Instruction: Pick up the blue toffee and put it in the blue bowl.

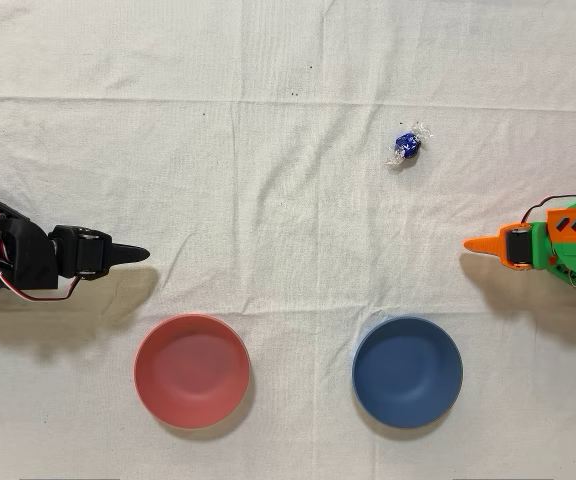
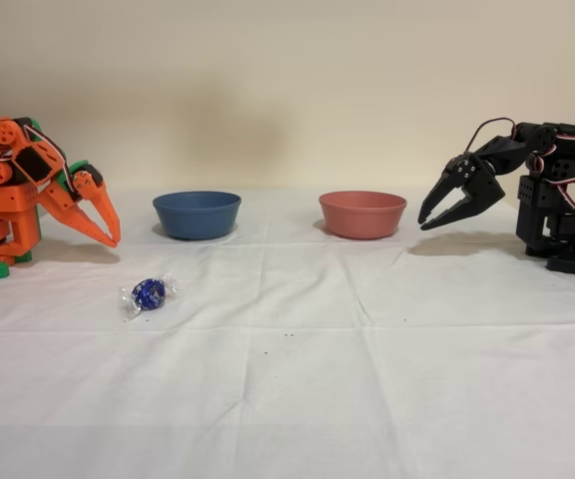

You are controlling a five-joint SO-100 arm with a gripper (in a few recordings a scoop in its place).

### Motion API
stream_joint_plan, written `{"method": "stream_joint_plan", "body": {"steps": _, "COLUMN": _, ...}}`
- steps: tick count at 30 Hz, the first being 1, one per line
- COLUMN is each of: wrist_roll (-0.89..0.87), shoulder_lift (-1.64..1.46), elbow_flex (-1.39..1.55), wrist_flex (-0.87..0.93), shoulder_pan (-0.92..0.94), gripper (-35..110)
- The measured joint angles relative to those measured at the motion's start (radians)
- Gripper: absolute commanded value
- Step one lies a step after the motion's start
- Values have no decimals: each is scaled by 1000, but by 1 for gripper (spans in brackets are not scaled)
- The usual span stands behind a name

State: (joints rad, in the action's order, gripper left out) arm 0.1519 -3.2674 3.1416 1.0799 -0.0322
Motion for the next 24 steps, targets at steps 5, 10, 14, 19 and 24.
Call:
{"method": "stream_joint_plan", "body": {"steps": 5, "wrist_roll": 0, "shoulder_lift": 0, "elbow_flex": 0, "wrist_flex": 0, "shoulder_pan": 0, "gripper": 0}}
{"method": "stream_joint_plan", "body": {"steps": 10, "wrist_roll": 0, "shoulder_lift": 0, "elbow_flex": 0, "wrist_flex": 0, "shoulder_pan": -2, "gripper": 0}}
{"method": "stream_joint_plan", "body": {"steps": 14, "wrist_roll": 17, "shoulder_lift": 0, "elbow_flex": 0, "wrist_flex": 0, "shoulder_pan": -26, "gripper": 0}}
{"method": "stream_joint_plan", "body": {"steps": 19, "wrist_roll": 14, "shoulder_lift": 0, "elbow_flex": 0, "wrist_flex": 0, "shoulder_pan": -18, "gripper": 0}}
{"method": "stream_joint_plan", "body": {"steps": 24, "wrist_roll": 121, "shoulder_lift": 0, "elbow_flex": -2, "wrist_flex": -5, "shoulder_pan": 0, "gripper": 0}}
